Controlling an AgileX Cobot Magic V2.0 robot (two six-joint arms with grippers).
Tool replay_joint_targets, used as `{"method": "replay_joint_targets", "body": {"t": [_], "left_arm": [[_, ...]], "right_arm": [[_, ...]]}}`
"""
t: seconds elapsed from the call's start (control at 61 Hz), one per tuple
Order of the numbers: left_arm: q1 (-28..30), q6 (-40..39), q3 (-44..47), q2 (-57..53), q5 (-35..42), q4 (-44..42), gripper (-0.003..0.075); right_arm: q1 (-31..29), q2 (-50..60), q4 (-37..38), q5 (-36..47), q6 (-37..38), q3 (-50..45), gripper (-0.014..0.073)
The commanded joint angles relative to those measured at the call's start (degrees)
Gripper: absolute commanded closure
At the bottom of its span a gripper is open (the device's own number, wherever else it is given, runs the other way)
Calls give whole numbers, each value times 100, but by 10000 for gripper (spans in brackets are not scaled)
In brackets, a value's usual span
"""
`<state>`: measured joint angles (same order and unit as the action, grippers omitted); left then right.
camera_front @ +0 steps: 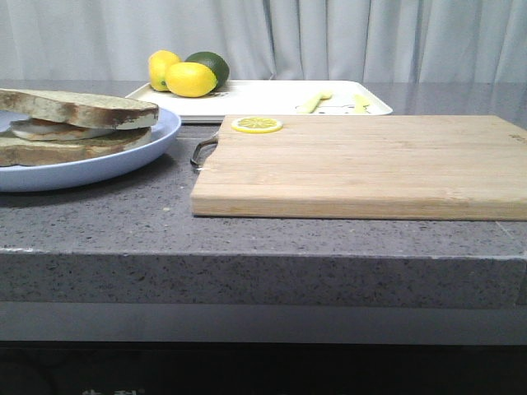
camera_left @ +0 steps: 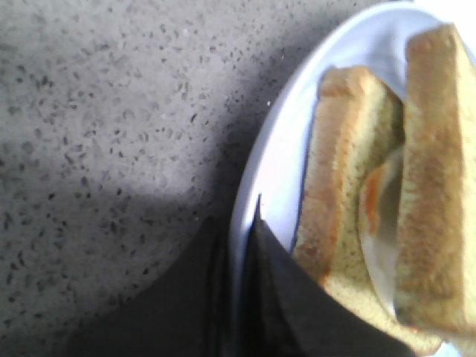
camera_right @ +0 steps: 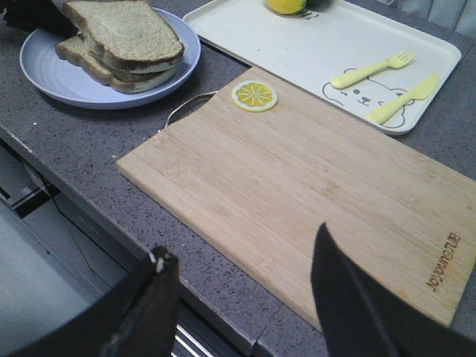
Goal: Place bread and move sandwich to tray
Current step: 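Lift the blue plate and carry it toward the white tray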
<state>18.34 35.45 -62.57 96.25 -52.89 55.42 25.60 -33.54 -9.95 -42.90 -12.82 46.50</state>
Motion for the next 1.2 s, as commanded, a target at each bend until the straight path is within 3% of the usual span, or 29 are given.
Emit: {"method": "replay_joint_targets", "body": {"t": [0.0, 0.213, 0.476, 0.64, 0.869, 1.083, 1.181], "left_arm": [[-37, 187, -190, -222, -240, 690, 738], [-91, 441, -658, -222, -778, 1645, 738], [-810, 41, -1723, -153, -236, 1689, 738], [-1302, -568, -2683, 287, 23, 1227, 738], [-1794, -2203, -4284, 1342, -4, -344, 738], [-1921, -3150, -5086, 2075, -55, -737, 736], [-1921, -3226, -5194, 2231, -41, -737, 718]], "right_arm": [[-14, 3, 6, 370, -19, 154, 172], [-14, 3, 6, 370, -19, 154, 172], [-14, 3, 6, 370, -19, 154, 172], [-14, 3, 6, 370, -19, 154, 172], [-14, 3, 6, 370, -19, 154, 172], [-14, 3, 6, 370, -19, 154, 172], [-14, 3, 6, 370, -19, 154, 172]]}}
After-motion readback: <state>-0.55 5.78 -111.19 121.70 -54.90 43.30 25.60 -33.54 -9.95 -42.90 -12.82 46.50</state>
